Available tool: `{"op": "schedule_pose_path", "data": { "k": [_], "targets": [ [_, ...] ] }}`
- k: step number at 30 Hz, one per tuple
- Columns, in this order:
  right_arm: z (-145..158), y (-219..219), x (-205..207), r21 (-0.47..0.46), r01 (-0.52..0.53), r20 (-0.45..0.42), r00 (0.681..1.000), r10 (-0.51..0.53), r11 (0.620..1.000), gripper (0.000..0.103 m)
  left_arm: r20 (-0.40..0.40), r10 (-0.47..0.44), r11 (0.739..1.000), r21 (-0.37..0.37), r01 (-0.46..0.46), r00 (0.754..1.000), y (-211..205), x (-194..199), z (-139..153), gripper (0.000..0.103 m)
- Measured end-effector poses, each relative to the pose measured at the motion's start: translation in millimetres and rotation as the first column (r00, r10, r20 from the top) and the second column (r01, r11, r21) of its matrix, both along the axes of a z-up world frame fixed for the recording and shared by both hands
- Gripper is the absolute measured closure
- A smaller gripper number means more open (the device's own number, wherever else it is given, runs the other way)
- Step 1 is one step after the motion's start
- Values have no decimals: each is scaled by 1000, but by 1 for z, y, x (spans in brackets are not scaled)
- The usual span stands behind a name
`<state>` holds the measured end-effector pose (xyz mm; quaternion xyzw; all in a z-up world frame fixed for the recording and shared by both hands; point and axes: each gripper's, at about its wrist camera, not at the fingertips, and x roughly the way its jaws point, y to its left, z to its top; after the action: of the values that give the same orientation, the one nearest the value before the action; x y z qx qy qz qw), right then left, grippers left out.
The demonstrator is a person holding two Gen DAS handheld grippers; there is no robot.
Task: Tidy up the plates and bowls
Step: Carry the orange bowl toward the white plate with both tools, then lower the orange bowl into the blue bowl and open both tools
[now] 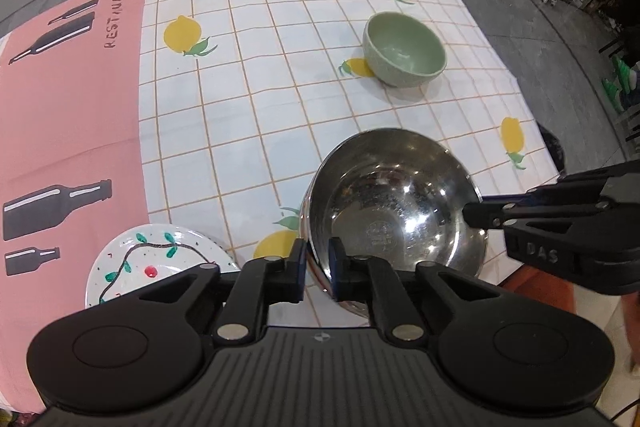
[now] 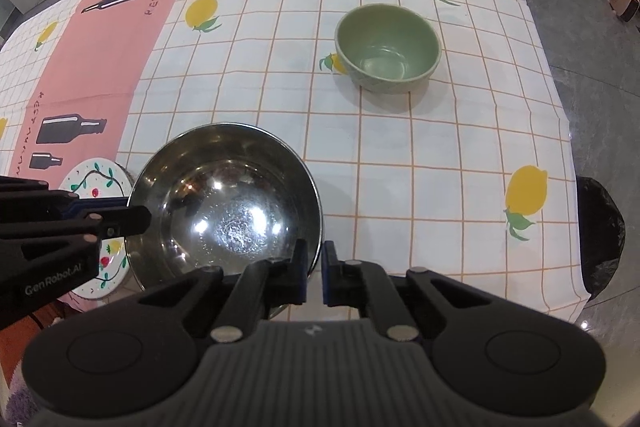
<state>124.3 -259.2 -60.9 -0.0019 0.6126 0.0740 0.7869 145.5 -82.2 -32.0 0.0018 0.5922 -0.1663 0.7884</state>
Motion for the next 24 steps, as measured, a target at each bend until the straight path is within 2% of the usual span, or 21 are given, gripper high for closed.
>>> {"op": "schedule_pose_path", "data": {
  "k": [4, 7, 10, 13, 19, 24],
  "targets": [
    [7, -2, 1, 17, 3, 12, 1000, -3, 1000, 96, 19, 0, 999, -45, 1, 1000, 2, 4, 12, 78],
    [17, -7, 2, 32, 6, 42, 999, -8, 999, 84, 51, -4, 998, -65, 7, 999, 0, 10, 24, 78],
    [27, -17, 8, 50, 30, 80, 996, -34, 998, 83, 82, -22, 996, -89, 29, 996, -6, 19, 35, 78],
    [33, -34, 17, 75, 100, 122, 987, -109, 992, 82, 106, -53, 994, -95, 63, 993, -16, 28, 43, 77],
    [34, -62, 43, 83, 201, 170, 962, -212, 976, 82, 140, -115, 991, -52, 123, 983, -42, 53, 46, 77],
    [23, -75, 69, 77, 218, 166, 959, -229, 973, 82, 180, -185, 982, 8, 187, 966, -60, 75, 41, 78]
  ]
}}
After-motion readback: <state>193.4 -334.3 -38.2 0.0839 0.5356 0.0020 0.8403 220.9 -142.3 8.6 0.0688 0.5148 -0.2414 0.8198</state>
